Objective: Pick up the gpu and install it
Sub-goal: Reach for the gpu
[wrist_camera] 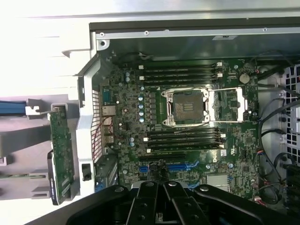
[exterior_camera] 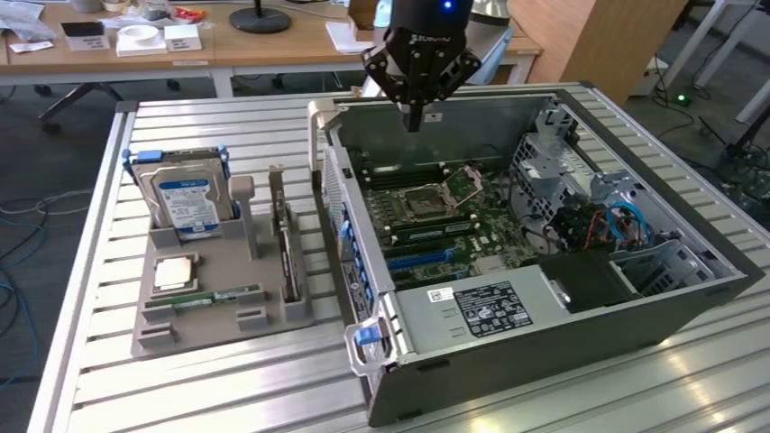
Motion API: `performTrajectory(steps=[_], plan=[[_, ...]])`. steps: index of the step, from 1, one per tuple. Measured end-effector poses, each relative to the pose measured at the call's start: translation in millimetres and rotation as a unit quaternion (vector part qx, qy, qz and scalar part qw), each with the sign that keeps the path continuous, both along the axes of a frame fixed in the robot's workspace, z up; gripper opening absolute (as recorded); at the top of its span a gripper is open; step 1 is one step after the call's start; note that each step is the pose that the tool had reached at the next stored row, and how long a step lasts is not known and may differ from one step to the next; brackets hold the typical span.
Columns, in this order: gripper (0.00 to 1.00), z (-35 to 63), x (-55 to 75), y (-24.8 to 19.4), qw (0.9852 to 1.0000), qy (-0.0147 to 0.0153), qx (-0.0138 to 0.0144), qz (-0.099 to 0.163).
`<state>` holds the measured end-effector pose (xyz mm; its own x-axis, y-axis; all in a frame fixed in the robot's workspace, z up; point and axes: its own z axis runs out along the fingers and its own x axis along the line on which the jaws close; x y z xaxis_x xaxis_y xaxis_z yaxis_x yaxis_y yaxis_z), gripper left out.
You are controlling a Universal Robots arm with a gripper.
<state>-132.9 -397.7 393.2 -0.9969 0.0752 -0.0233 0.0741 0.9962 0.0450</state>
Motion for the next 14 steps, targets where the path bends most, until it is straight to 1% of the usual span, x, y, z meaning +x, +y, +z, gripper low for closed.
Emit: performTrajectory(steps=[14], plan=[[0.11,-0.1,-16.9,2.6,1.0,0.0,0.0,0.0]])
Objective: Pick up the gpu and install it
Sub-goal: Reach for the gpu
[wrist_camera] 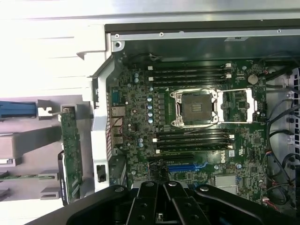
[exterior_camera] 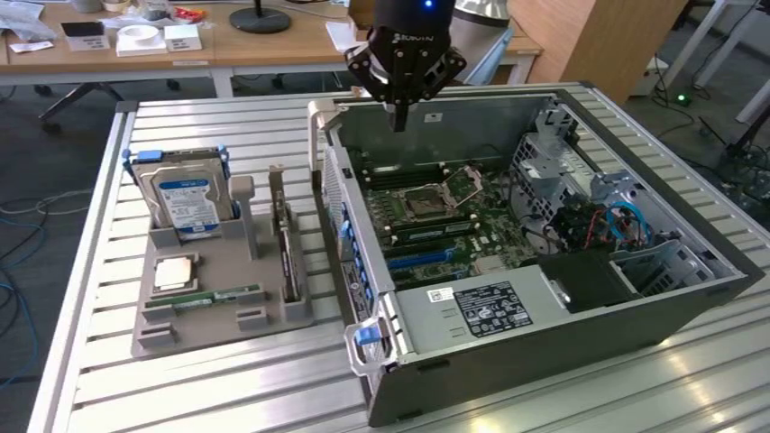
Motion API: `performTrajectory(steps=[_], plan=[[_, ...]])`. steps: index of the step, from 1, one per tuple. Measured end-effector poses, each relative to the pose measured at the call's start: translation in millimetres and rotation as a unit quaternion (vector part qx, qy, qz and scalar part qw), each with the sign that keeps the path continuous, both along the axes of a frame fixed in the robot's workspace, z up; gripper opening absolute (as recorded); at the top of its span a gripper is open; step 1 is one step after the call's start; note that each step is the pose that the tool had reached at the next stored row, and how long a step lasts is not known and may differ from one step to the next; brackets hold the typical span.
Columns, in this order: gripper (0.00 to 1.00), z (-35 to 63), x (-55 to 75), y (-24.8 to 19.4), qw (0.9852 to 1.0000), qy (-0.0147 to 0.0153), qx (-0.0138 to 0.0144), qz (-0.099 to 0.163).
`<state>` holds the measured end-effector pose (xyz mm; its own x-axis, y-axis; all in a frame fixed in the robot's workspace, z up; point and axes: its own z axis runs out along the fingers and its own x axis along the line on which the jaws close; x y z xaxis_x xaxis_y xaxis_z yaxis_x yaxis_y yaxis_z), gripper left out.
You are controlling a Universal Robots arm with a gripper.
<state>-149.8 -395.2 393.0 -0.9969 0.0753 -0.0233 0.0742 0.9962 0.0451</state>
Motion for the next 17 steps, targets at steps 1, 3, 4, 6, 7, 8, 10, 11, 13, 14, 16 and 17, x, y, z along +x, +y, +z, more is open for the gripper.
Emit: performTrajectory(steps=[1,3,4,6,7,8,10,11,13,14,16,17], plan=[[0.11,0.0,-1.2,0.2,1.0,0.0,0.0,0.0],[0.11,0.0,-3.6,0.5,1.0,0.0,0.0,0.0],[0.11,0.0,-4.9,0.7,1.0,0.0,0.0,0.0],[0.11,-0.1,-7.4,1.1,1.0,0.0,0.0,0.0],[0.11,-0.1,-8.7,1.3,1.0,0.0,0.0,0.0],[0.11,-0.1,-10.1,1.5,1.0,0.0,0.0,0.0],[0.11,-0.1,-12.6,1.9,1.0,0.0,0.0,0.0],[0.11,-0.1,-13.8,2.1,1.0,0.0,0.0,0.0],[0.11,-0.1,-16.4,2.5,1.0,0.0,0.0,0.0],[0.11,-0.1,-17.6,2.8,1.0,0.0,0.0,0.0],[0.11,-0.1,-20.1,3.2,1.0,0.0,0.0,0.0],[0.11,-0.1,-21.4,3.5,1.0,0.0001,0.0,0.0]])
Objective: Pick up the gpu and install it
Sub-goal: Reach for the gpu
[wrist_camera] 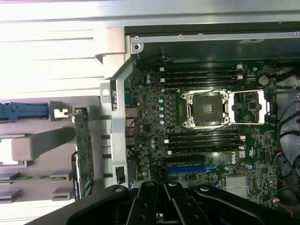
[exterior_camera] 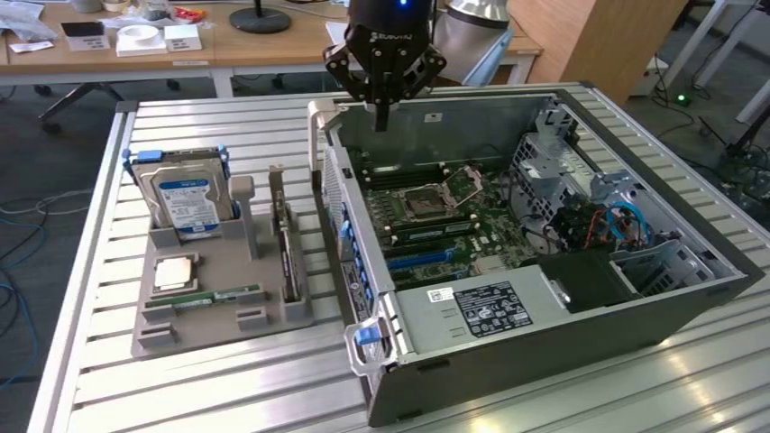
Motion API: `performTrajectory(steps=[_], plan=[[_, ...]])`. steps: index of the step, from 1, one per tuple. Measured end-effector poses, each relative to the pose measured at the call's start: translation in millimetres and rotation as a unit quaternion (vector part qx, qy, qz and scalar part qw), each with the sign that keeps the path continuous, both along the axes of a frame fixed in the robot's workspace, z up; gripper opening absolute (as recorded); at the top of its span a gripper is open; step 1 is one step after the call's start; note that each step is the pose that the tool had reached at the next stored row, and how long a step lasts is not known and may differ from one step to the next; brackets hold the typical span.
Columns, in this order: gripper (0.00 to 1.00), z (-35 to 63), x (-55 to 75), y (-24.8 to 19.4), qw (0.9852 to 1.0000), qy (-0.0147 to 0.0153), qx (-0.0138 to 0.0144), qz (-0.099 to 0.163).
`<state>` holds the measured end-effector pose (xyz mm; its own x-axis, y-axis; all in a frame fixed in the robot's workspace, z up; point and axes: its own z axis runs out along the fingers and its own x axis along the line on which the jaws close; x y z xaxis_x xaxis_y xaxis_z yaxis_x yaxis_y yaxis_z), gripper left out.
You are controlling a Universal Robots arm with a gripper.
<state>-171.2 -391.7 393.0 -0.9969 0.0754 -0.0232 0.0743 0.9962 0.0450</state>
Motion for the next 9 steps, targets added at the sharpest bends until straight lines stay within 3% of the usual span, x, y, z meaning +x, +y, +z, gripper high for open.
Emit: performTrajectory(steps=[9], plan=[[0.11,-0.1,-11.3,2.1,1.0,0.0,0.0,0.0]])
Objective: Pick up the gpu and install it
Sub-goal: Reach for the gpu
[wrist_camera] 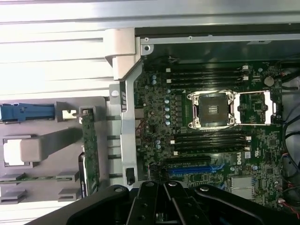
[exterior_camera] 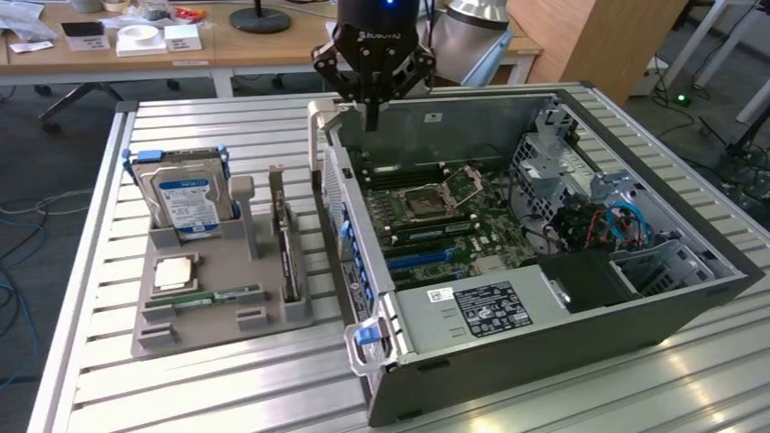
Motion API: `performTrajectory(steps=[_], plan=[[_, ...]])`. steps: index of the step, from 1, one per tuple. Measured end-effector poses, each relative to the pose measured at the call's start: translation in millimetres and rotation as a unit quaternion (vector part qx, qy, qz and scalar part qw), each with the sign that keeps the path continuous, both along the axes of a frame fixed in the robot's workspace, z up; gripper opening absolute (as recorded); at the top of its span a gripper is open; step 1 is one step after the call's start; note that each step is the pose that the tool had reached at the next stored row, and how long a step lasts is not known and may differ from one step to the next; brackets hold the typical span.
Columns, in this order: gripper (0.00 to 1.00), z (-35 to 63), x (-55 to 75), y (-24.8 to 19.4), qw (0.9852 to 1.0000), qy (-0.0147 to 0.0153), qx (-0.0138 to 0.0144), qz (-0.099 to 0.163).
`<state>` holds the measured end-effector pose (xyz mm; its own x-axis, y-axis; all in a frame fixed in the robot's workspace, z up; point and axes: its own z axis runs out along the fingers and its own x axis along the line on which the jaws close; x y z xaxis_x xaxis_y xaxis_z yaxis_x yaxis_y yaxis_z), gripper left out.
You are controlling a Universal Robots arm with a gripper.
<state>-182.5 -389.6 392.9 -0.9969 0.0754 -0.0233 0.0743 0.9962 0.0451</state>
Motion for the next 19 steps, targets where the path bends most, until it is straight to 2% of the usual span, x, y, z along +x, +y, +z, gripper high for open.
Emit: performTrajectory(steps=[19], plan=[[0.11,-0.1,-29.4,6.3,1.0,0.0,0.0,0.0]])
